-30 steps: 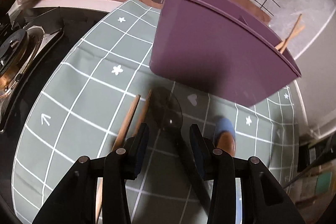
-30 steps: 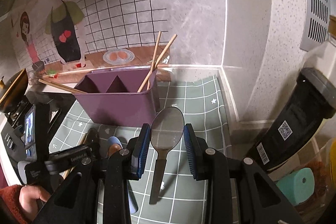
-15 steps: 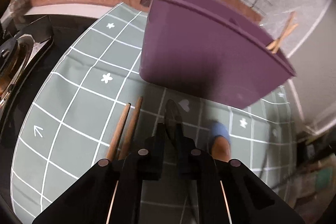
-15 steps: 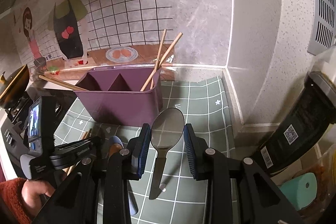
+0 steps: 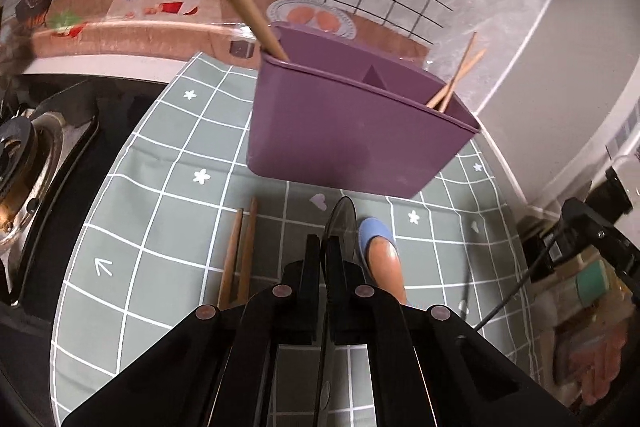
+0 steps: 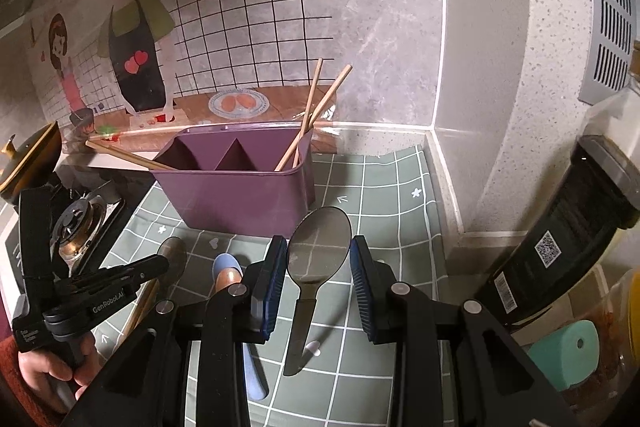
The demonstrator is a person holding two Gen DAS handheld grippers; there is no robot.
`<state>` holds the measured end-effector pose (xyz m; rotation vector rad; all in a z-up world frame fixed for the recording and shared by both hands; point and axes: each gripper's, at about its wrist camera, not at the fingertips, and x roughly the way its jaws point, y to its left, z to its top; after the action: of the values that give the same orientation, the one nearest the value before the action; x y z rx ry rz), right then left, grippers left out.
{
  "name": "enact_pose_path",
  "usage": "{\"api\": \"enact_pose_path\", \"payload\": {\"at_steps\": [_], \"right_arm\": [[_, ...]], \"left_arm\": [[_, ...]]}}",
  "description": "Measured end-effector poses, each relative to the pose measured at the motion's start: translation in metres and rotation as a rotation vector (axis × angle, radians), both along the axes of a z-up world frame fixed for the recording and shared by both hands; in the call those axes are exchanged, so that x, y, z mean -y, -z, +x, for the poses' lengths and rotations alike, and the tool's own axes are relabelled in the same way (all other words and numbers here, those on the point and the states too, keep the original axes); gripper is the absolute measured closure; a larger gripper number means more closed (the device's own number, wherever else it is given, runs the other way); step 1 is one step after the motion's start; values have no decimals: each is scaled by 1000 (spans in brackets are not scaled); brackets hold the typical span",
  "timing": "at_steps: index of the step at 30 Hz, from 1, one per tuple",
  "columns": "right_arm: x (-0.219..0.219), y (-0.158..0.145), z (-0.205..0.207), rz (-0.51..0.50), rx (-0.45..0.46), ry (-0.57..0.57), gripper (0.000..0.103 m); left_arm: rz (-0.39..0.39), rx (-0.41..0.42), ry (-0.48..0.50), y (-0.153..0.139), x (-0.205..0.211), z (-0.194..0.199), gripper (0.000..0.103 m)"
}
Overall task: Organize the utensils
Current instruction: 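Lift and carry the clear spoons in both tools over the purple holder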
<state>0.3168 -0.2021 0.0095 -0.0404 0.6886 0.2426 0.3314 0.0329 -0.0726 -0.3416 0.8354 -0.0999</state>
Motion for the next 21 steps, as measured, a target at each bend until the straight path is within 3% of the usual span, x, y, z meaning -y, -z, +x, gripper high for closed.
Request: {"api": "enact_pose_path", "payload": {"at_steps": [6, 10, 14, 18, 21], "right_arm": [[4, -9, -6, 5, 20, 11, 73], [4, -29, -7, 8, 64, 15, 74], [0, -83, -2, 42, 172, 1, 74], [-11, -140, 12, 44, 298, 4, 74], [-21, -168, 34, 69, 343, -4, 74]], "left_arm": [[54, 120, 41, -30, 8, -21, 101], [21, 251, 16, -78, 2, -27, 101], [14, 429, -6, -149, -2, -21, 101], [58, 615, -65, -212, -5, -6, 101], [61, 718, -137, -230, -9, 5, 101]]}}
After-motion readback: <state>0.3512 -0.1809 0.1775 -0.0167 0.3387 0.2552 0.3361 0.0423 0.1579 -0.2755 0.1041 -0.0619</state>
